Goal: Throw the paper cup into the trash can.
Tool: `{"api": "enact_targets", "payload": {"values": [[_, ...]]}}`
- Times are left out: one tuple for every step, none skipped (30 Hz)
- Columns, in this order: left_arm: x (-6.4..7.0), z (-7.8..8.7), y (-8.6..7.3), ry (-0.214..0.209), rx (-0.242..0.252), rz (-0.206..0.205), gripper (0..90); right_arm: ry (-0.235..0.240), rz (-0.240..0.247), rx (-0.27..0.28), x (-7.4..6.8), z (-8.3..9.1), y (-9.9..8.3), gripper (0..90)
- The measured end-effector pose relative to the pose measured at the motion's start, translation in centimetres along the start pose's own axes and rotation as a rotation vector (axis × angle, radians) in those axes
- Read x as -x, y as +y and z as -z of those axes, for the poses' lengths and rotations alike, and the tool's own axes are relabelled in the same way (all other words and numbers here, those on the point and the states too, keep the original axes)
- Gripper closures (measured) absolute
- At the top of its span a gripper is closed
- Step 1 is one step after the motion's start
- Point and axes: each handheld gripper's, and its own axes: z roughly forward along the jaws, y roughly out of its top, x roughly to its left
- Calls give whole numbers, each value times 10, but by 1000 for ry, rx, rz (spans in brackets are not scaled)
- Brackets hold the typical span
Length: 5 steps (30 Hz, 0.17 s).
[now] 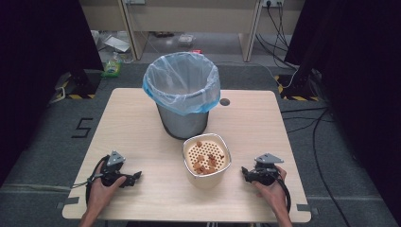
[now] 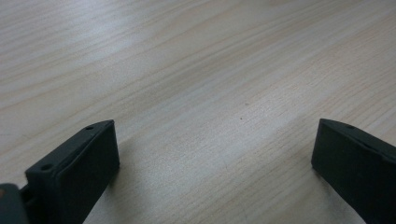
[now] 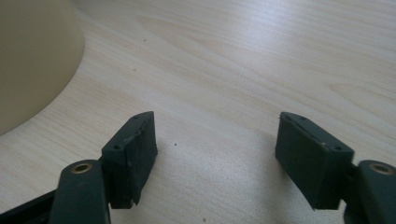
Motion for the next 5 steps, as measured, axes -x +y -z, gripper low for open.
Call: {"api": "enact_targets", "payload": {"values": [[0,0,0,0,1,1,1,1,3,3,0,0,0,288],[0,0,0,0,1,0,1,0,3,4,1,0,-1,286],[0,0,0,1,4,2,0,-2,4,5,0,0,-1,281],[0,0,0,1,4,2,0,-3,4,6,0,-1,-1,277],[0,0,0,1,4,2,0,-2,4,6,0,-1,-1,271]]}}
